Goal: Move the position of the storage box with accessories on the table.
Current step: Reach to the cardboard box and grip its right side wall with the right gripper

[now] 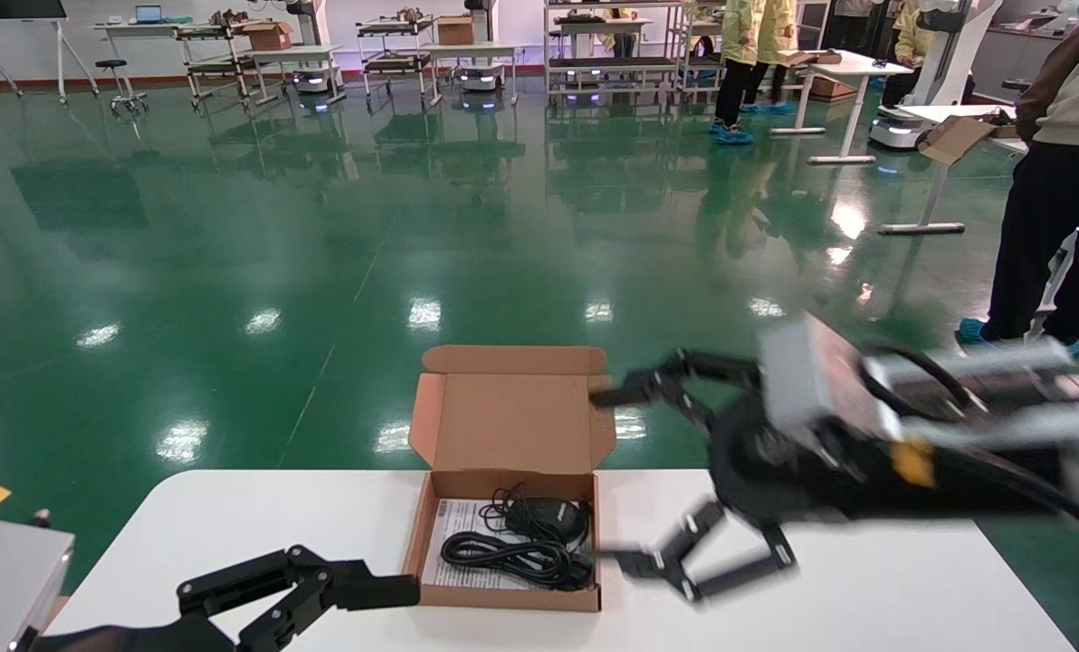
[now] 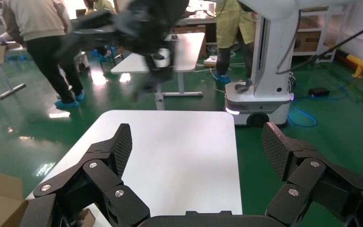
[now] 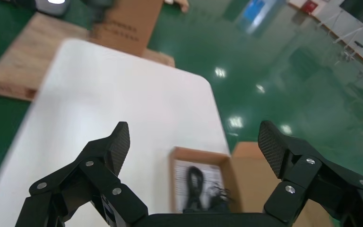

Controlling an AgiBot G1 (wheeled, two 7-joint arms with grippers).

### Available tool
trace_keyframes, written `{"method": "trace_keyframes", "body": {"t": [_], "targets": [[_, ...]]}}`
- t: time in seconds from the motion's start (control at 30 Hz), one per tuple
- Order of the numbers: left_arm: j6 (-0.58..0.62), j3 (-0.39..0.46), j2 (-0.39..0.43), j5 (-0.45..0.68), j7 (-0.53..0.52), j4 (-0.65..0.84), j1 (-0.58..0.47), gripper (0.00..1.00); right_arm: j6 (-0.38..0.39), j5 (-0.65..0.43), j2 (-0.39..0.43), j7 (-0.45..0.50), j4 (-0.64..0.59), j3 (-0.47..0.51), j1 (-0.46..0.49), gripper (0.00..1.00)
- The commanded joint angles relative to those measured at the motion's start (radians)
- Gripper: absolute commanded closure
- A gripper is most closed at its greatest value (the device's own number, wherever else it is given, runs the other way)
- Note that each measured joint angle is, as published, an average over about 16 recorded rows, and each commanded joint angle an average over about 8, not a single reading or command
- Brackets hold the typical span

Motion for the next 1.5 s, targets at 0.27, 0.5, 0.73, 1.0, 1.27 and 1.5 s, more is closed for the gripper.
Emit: {"method": "trace_keyframes", "body": {"t": [0.27, 0.5, 0.73, 1.0, 1.27, 1.5], "targets": [[0.000, 0.001, 0.000, 0.000, 0.000, 0.000, 0.000, 0.00, 0.051, -0.069, -0.163, 0.040, -0.432, -0.066, 0.167, 0.00], [0.000, 0.001, 0.000, -0.001, 0.001, 0.000, 0.000, 0.00, 0.106, -0.105, -0.207, 0.169, -0.642, -0.091, 0.210, 0.00], [-0.001, 0.001, -0.001, -0.001, 0.001, 0.000, 0.000, 0.00, 0.075, -0.137, -0.201, 0.152, -0.660, -0.112, 0.269, 0.00], [0.000, 0.001, -0.001, -0.002, 0.001, 0.001, -0.001, 0.00, 0.053, -0.173, -0.199, 0.146, -0.671, -0.140, 0.327, 0.00], [0.000, 0.002, -0.001, -0.003, 0.001, 0.001, -0.001, 0.00, 0.182, -0.225, -0.264, 0.329, -0.778, -0.175, 0.354, 0.00], [0.000, 0.002, -0.001, -0.003, 0.002, 0.001, -0.001, 0.00, 0.295, -0.253, -0.340, 0.468, -0.841, -0.194, 0.351, 0.00]]}}
